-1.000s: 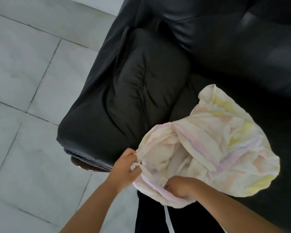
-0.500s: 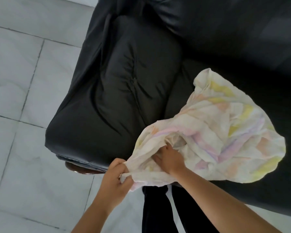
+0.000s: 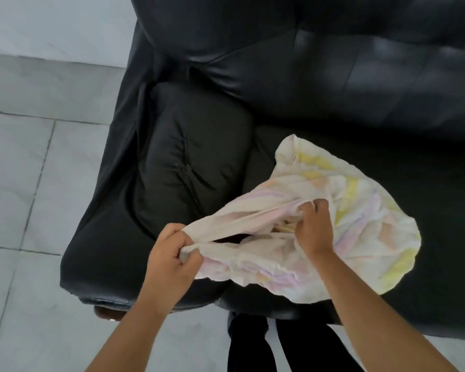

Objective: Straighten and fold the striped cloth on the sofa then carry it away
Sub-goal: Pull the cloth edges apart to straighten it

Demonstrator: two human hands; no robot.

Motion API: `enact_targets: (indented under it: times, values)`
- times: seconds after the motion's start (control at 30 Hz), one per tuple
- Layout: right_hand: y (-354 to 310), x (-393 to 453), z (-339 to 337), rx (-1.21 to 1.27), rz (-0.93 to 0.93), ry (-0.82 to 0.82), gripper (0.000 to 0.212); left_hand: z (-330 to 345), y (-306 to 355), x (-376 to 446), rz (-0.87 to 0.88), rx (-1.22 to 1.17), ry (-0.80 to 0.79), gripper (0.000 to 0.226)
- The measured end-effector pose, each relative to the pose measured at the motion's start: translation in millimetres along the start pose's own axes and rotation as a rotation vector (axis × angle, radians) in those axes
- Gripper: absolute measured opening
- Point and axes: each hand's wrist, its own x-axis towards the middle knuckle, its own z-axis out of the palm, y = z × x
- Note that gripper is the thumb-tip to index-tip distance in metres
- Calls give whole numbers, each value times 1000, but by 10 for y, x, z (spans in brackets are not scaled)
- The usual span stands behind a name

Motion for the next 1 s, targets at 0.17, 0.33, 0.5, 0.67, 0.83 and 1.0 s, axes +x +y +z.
enact_targets:
  times: [0.17, 0.33, 0.5, 0.67, 0.83, 1.0]
  values:
    - [333, 142, -594, 119, -125, 81, 27, 16, 84, 174, 58, 46, -21, 10]
    - [290, 111, -674, 580, 156, 352, 37, -145, 103, 281, 1, 77, 126, 24]
    - [318, -15, -46, 171, 259, -189, 7, -416, 104, 228, -24, 166, 200, 17]
    - [-107, -192, 13, 642, 428, 22, 33, -450, -95, 41, -83, 211, 108, 14]
    - [-299, -55, -224, 1506, 592, -14, 31, -256, -247, -36, -189, 177, 123, 18]
    - [-139, 196, -188, 475, 318, -69, 33, -383, -244, 118, -287, 162, 322, 11]
